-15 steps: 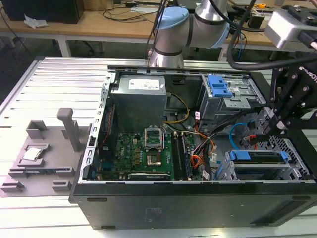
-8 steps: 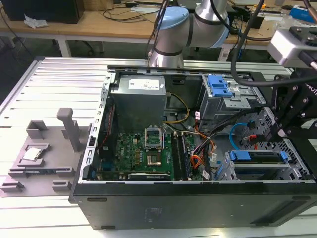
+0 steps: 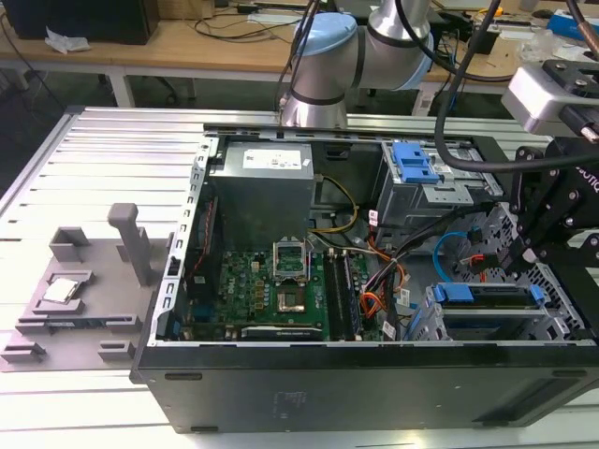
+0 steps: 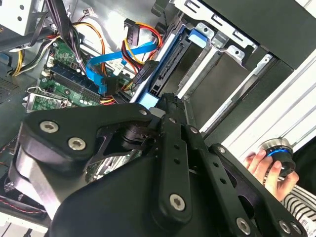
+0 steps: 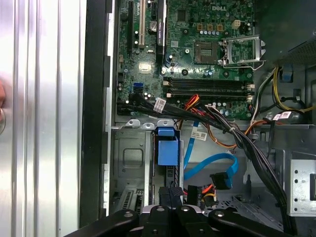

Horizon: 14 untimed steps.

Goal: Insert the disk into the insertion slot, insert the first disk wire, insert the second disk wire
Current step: 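Insert the disk into the insertion slot, then insert the first disk wire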

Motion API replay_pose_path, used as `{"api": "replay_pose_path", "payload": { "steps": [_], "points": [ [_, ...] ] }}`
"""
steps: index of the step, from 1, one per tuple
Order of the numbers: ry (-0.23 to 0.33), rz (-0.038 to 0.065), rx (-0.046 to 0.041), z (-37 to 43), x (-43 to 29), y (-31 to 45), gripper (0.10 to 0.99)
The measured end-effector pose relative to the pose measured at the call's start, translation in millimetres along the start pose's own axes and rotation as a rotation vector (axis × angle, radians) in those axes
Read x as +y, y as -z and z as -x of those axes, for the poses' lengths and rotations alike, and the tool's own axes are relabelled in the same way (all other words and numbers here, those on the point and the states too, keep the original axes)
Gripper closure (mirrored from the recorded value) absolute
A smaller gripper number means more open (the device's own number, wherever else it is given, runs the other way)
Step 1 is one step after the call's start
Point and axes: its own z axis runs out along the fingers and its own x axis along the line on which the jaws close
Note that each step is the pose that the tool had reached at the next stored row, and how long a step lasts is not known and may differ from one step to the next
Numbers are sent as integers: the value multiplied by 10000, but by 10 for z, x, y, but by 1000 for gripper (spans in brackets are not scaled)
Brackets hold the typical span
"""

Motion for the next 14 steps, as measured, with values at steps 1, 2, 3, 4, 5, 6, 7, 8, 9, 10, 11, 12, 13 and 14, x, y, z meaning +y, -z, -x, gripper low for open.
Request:
{"api": "replay_pose_path", "payload": {
  "steps": [1, 2, 3, 4, 5, 6, 7, 8, 9, 10, 11, 12, 13, 14],
  "points": [
    [0, 0, 0, 0, 0, 0, 980],
    [-1, 0, 0, 0, 0, 0, 980],
    [0, 0, 0, 0, 0, -1, 980],
    [0, 0, 0, 0, 0, -1, 980],
    [0, 0, 0, 0, 0, -1, 980],
    [0, 0, 0, 0, 0, -1, 980],
    [0, 0, 0, 0, 0, -2, 980],
    [0, 0, 0, 0, 0, -2, 980],
    [-1, 0, 0, 0, 0, -2, 980],
    [0, 0, 0, 0, 0, -2, 973],
    [0, 0, 0, 0, 0, -2, 914],
    [-1, 0, 0, 0, 0, -2, 914],
    [-1, 0, 0, 0, 0, -3, 914],
    [0, 0, 0, 0, 0, -3, 851]
  ]
}}
